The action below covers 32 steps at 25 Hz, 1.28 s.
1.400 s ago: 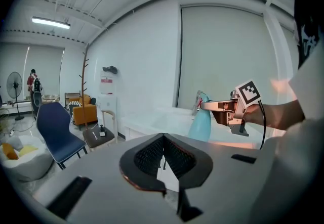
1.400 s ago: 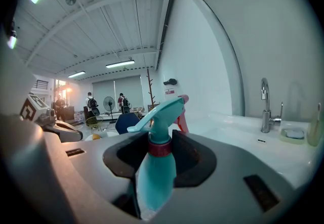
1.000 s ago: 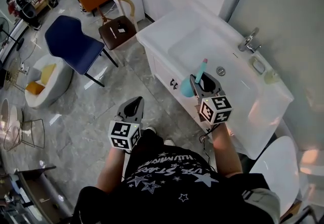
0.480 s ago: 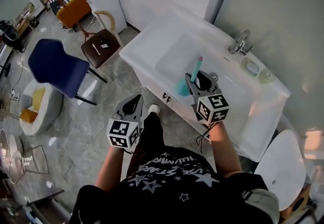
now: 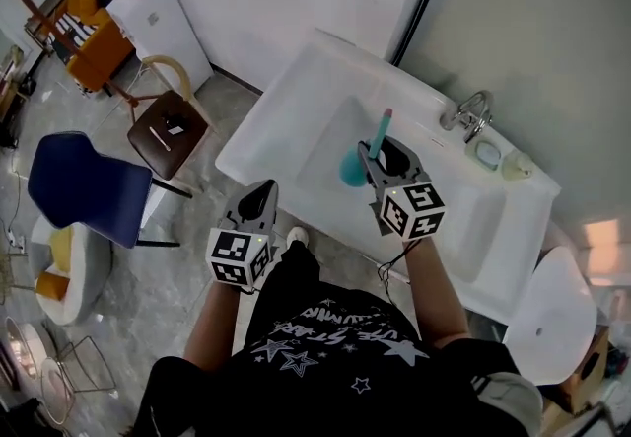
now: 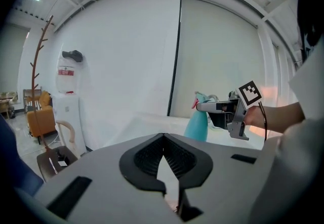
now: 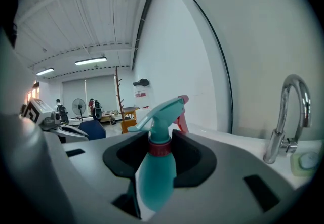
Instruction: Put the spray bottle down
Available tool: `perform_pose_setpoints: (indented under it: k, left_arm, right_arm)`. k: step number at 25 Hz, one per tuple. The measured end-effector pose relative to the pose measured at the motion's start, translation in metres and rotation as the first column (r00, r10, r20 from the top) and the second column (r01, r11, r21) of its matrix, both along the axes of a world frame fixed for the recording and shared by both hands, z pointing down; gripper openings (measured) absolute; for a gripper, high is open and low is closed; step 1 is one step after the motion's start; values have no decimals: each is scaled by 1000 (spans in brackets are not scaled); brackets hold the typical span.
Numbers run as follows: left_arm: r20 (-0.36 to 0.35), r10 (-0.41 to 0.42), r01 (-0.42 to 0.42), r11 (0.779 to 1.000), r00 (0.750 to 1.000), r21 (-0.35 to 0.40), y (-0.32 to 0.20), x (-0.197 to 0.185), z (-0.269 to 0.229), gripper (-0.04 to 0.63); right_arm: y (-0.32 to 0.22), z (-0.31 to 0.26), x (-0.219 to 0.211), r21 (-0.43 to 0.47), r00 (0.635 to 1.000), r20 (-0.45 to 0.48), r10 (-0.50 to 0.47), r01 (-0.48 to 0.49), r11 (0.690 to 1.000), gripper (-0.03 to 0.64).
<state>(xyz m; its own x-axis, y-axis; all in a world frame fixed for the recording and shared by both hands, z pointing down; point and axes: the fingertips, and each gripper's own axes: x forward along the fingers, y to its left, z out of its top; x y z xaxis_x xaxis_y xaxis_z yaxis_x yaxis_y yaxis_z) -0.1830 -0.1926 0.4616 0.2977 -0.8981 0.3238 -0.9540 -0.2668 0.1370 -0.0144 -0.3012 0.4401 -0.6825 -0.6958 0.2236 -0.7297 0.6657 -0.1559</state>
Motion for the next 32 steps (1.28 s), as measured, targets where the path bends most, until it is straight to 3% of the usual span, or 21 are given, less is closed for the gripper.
perform_pose_setpoints:
  k: [17,32]
  left_arm:
    - [-3,160,-160,987,987,-14,-158,-58,8,17]
    - [9,222,-221,974,975,-58,-231,-68,38,15]
  right_arm:
    - [-148,4,-65,32,986,-53,156,-154,988,156]
    - [-246,44,-76,30,962,-78,260,-259,966,156]
